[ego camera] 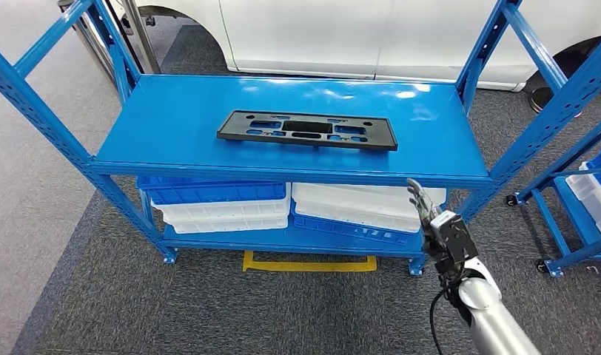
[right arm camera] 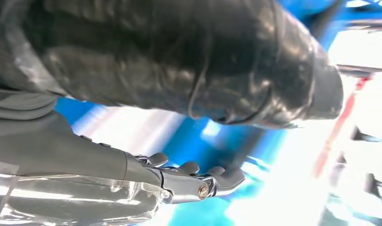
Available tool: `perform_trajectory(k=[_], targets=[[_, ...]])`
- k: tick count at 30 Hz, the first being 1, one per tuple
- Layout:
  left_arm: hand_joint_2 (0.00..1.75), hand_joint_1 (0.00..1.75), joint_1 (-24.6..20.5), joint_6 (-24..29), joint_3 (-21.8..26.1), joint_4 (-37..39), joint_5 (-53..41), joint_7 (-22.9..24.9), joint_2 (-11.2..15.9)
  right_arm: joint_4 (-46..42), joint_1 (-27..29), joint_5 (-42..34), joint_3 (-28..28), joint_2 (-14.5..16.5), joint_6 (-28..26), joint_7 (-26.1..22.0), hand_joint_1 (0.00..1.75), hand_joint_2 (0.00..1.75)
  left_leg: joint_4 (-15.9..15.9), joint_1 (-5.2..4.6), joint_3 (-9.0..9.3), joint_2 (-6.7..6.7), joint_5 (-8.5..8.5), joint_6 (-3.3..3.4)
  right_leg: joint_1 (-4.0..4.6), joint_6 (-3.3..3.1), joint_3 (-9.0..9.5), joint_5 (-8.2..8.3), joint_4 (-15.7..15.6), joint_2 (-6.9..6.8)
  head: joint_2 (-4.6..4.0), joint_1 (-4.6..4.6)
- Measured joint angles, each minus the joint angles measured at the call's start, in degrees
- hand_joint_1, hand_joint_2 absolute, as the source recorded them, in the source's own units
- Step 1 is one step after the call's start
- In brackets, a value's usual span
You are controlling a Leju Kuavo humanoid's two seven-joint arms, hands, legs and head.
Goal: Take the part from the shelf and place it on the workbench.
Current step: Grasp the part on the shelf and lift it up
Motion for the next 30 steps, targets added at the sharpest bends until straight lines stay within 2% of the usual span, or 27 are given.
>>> perform_trajectory(k=[8,14,20,22,30], targets=[[0.00,0.00,-0.33,0.02,-0.38,0.09,0.08,-0.85,-0.68,-12.57,-5.48,8.10,0.52,-1.58,-0.27,-1.53,0.00,0.00,0.01,0.00,-0.08,0.02,0.00,0.00,0.00,0.00,-0.07,0.00,0.02,0.04,0.00,0.00],[0.00,0.00,-0.70,-0.14,-1.42,0.31,-0.01,1.14,-0.93,-15.05,-9.50,20.21,4.45,-1.63,-3.88,-0.29,0.00,0.00,0.02,0.01,-0.09,0.00,0.00,0.00,0.01,0.00,-0.07,0.00,0.02,0.04,0.00,0.00],[0.00,0.00,-0.89,-0.04,-1.66,0.42,-0.01,1.87,-1.00,-14.95,-12.06,36.89,9.82,-1.58,-11.44,3.30,0.00,0.00,0.02,0.01,-0.11,0.02,0.00,0.00,0.01,0.00,-0.08,0.00,0.03,0.05,0.00,0.00],[0.00,0.00,-0.95,0.00,-1.69,0.43,0.00,1.88,-1.02,-14.71,-13.04,40.28,11.98,-1.55,-12.89,4.16,0.00,0.00,0.02,0.01,-0.11,0.01,0.00,0.00,0.01,0.00,-0.09,0.00,0.03,0.05,0.00,0.00],[0.00,0.00,-0.96,0.30,-1.69,0.44,0.10,1.56,-1.12,-14.28,-13.91,41.96,17.18,-1.55,-14.70,5.15,0.00,0.00,0.02,0.01,-0.12,0.01,0.00,0.00,0.01,0.00,-0.09,0.00,0.02,0.05,0.00,0.00]])
